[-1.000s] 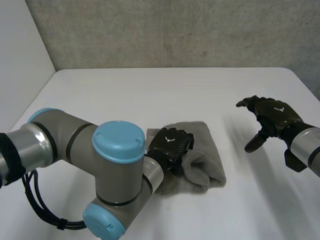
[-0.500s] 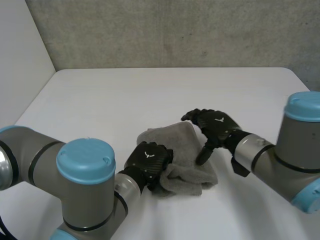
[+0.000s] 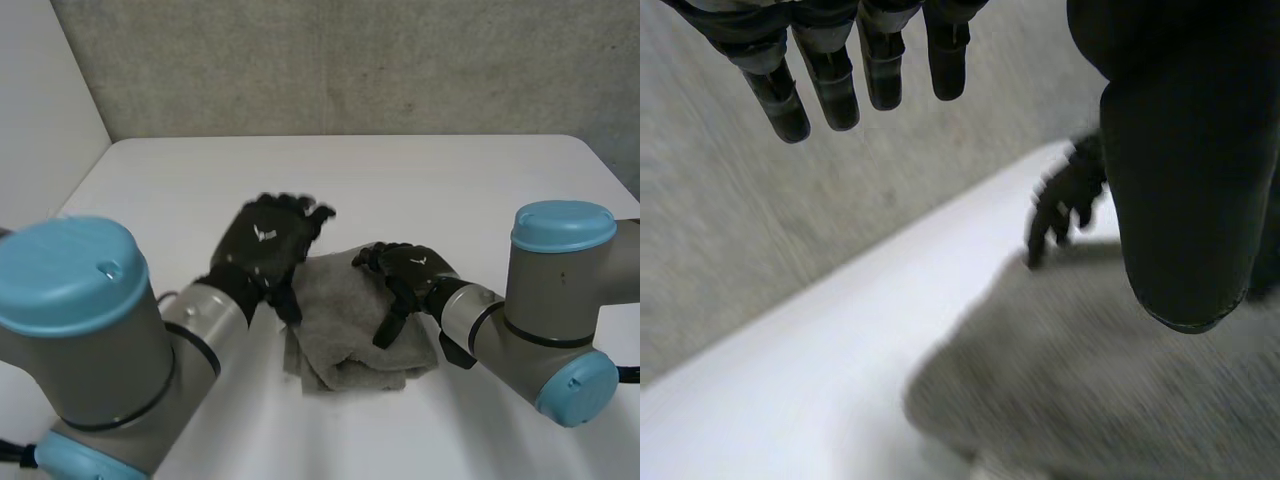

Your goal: Fold the towel.

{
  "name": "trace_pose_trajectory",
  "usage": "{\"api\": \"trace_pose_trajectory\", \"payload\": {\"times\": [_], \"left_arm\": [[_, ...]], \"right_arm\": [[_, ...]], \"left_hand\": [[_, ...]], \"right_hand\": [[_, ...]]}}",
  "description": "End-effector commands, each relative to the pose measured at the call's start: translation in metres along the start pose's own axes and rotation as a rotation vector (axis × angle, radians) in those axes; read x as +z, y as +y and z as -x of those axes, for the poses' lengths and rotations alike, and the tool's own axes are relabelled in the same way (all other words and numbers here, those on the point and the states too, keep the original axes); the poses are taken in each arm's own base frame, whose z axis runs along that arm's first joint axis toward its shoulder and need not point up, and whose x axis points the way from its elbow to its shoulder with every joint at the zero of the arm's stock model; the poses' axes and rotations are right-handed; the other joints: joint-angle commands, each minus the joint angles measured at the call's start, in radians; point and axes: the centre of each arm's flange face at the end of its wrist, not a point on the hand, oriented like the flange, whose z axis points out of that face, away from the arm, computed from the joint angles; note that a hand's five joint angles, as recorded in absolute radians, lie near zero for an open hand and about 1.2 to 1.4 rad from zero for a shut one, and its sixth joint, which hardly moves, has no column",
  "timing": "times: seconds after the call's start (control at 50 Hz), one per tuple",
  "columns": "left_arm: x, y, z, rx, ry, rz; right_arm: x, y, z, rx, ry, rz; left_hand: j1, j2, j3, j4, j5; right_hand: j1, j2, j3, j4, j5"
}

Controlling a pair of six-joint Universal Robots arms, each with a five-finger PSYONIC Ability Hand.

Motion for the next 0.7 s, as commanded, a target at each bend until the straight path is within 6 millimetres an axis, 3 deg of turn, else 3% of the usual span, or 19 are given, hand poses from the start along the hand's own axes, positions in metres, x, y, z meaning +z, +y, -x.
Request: {"api": "trace_pose_trajectory", "payload": {"times": [0.02,0.08,0.18,0.34,0.56,0.7], "left_arm": [[0.014,-0.014,0.007,-0.056,-0.055,-0.036],[0.021,-0.004,0.007,-0.089,-0.076,-0.005],[0.033,0.037,0.001,-0.209,-0.104,0.17],[0.036,0.072,-0.005,-0.293,-0.11,0.3],[0.035,0.093,-0.008,-0.284,-0.108,0.358],[0.038,0.093,-0.008,-0.283,-0.108,0.353]], "right_arm": [[-0.004,-0.001,-0.001,-0.009,0.05,-0.003],[-0.005,-0.003,-0.002,-0.011,0.069,-0.009],[-0.012,-0.012,-0.005,-0.019,0.114,-0.036],[-0.01,-0.004,-0.005,-0.062,0.112,-0.009],[0.001,0.018,0.0,-0.103,0.088,0.052],[0.005,0.021,0.0,-0.115,0.089,0.059]], "left_hand": [[0.009,0.015,0.013,0.013,0.005],[0.018,0.024,0.022,0.022,0.014],[0.021,0.026,0.025,0.025,0.016],[0.021,0.026,0.025,0.025,0.017],[0.021,0.026,0.025,0.025,0.017],[0.021,0.026,0.025,0.025,0.017]], "right_hand": [[-0.059,-0.073,-0.069,-0.082,-0.063],[-0.059,-0.073,-0.069,-0.082,-0.063],[-0.059,-0.073,-0.069,-0.082,-0.063],[-0.059,-0.073,-0.069,-0.082,-0.063],[-0.059,-0.073,-0.069,-0.082,-0.063],[-0.059,-0.073,-0.069,-0.082,-0.063]]}}
